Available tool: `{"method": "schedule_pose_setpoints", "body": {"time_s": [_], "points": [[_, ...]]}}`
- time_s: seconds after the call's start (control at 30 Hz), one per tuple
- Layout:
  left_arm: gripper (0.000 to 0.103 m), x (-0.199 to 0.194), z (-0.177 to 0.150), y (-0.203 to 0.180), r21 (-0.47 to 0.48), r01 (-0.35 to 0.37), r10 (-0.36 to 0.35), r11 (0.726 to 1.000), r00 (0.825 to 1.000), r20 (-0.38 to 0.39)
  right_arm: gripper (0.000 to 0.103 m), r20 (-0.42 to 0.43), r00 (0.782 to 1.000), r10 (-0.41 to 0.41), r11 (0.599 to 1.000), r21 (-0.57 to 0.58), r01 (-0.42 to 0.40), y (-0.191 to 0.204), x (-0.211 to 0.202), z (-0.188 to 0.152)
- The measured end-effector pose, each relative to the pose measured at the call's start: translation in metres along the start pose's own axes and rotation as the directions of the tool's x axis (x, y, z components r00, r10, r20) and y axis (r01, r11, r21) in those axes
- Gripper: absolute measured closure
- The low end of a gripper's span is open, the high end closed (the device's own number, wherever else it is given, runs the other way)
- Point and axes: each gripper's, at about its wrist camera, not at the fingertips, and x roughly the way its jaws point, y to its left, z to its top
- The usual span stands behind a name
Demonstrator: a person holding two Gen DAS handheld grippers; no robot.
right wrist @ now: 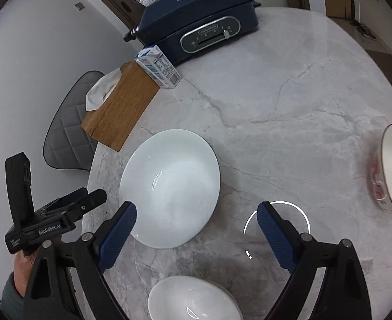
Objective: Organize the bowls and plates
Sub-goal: 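Move the right gripper to the rim of the large white bowl, then close the right gripper on the large white bowl's rim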
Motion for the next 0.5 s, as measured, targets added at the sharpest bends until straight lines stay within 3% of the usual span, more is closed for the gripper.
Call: {"method": "schedule_pose_setpoints", "body": {"time_s": [0.13,0.2,0.3,0.4,0.47,0.5], "points": [[0.004,0.016,-0.001,-0.004,0.015,-0.017,0.017,1.0,1.0,-0.012,0.024,-0.051,0.999,-0.007,1.0,-0.009,0.007,-0.004,0.027,0.009],[0.03,0.026,-0.003,-0.006,0.023,-0.008,0.009,1.0,0.999,-0.035,0.029,-0.085,0.996,-0.018,1.0,-0.016,0.016,-0.007,0.039,0.009],[0.06,0.039,-0.007,-0.008,0.024,0.01,-0.008,1.0,0.997,-0.075,0.042,-0.114,0.993,-0.011,1.0,-0.013,0.009,-0.011,0.052,0.007],[0.07,0.049,-0.006,-0.01,0.013,0.039,-0.038,0.999,0.995,-0.092,0.063,-0.128,0.992,-0.017,0.999,-0.033,0.013,-0.01,0.059,0.006],[0.081,0.052,-0.006,-0.014,0.025,0.051,-0.048,0.998,0.994,-0.094,0.089,-0.142,0.99,-0.022,0.999,-0.045,0.016,-0.01,0.064,0.007],[0.088,0.054,-0.005,-0.017,0.029,0.06,-0.057,0.998,0.994,-0.095,0.089,-0.15,0.988,-0.028,0.999,-0.049,0.021,-0.01,0.066,0.007]]}}
